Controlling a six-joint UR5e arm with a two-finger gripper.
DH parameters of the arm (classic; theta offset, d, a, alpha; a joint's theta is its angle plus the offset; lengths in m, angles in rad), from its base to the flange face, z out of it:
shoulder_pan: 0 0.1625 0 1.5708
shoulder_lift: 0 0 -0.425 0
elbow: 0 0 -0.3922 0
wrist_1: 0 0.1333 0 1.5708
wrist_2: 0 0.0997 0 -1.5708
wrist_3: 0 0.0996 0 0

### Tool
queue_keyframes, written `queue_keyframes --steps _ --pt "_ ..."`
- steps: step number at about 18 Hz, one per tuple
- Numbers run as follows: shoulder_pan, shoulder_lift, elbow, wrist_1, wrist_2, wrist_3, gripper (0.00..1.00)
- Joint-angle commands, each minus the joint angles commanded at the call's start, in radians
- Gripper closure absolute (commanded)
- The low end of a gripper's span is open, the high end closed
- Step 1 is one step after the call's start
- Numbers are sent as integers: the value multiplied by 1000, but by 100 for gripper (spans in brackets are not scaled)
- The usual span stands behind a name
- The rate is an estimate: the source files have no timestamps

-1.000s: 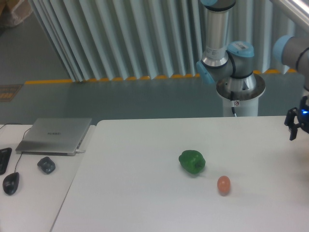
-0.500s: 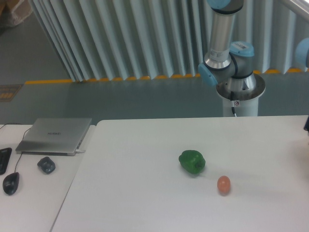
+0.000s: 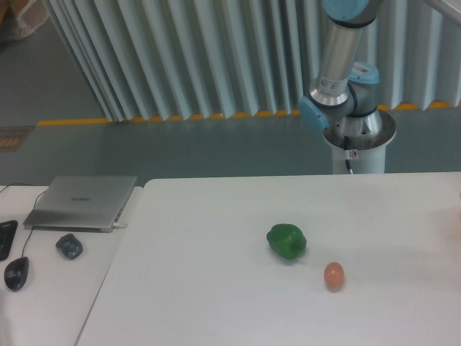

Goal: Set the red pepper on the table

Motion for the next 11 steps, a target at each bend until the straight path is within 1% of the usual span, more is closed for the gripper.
queue_keyframes --steps 3,11 --pt "15 -11 3 0 2 9 0" --pt "2 -15 -26 -5 5 -3 0"
